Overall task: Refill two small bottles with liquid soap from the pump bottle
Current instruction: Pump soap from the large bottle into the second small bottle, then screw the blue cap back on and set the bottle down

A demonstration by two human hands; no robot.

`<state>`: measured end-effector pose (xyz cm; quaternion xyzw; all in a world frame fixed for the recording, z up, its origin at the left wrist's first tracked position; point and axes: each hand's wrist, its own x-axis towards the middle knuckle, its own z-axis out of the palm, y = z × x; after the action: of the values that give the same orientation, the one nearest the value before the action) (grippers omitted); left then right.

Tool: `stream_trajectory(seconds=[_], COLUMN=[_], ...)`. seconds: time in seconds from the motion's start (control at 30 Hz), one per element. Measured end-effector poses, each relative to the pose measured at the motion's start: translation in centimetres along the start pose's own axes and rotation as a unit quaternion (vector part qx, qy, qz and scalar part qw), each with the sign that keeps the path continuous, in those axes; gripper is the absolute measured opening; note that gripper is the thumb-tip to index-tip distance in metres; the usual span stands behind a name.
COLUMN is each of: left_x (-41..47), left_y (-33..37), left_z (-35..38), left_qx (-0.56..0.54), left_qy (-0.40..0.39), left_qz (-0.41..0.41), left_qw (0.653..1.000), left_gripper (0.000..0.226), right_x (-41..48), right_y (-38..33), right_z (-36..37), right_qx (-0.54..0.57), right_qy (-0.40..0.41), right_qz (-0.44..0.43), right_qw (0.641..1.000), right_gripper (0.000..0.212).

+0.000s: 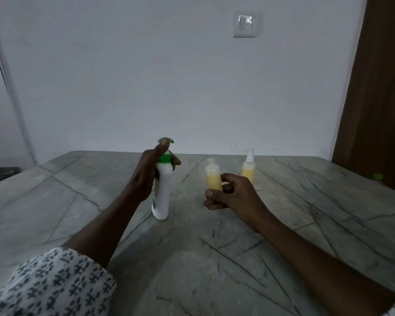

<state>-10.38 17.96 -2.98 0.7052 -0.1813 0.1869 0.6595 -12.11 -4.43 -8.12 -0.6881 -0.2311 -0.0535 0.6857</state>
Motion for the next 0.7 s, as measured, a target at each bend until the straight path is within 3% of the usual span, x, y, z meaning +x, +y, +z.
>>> stream_trajectory(seconds=[0.13, 0.37, 0.53, 0.63, 0.7], left_x=[-0.3, -1.6, -1.9, -1.5, -1.0], left_y=[-0.5, -0.5, -1.1, -1.9, -2.6], left_z=[-1.2, -2.5, -2.7, -2.1, -2.0], left_qx=[0.076, 0.093, 0.101, 0.106, 0.101], left_qy=[-0.071, -0.168, -0.11, -0.088, -0.087], left_qz=[-0.026, -0.109, -0.11, -0.122, -0.143], left_qw=[0.994, 0.975, 0.983, 0.983, 0.981], left_gripper=[0.061, 0.098, 0.095, 0.108, 0.098], right_x=[0.0, -0.1, -0.1, 0.2, 0.4], right_y=[0.0, 0.0, 0.1, 0.2, 0.3], right_z=[-0.2, -0.3, -0.6, -1.0, -1.5], right_qx=[0.004, 0.016, 0.01, -0.09, -0.124], right_qy=[0.007, 0.002, 0.004, 0.032, 0.046], right_qz=[0.0, 0.006, 0.005, -0.017, -0.026], right_qw=[1.0, 1.0, 1.0, 0.995, 0.991], right_gripper=[0.028, 0.03, 0.029, 0.025, 0.022])
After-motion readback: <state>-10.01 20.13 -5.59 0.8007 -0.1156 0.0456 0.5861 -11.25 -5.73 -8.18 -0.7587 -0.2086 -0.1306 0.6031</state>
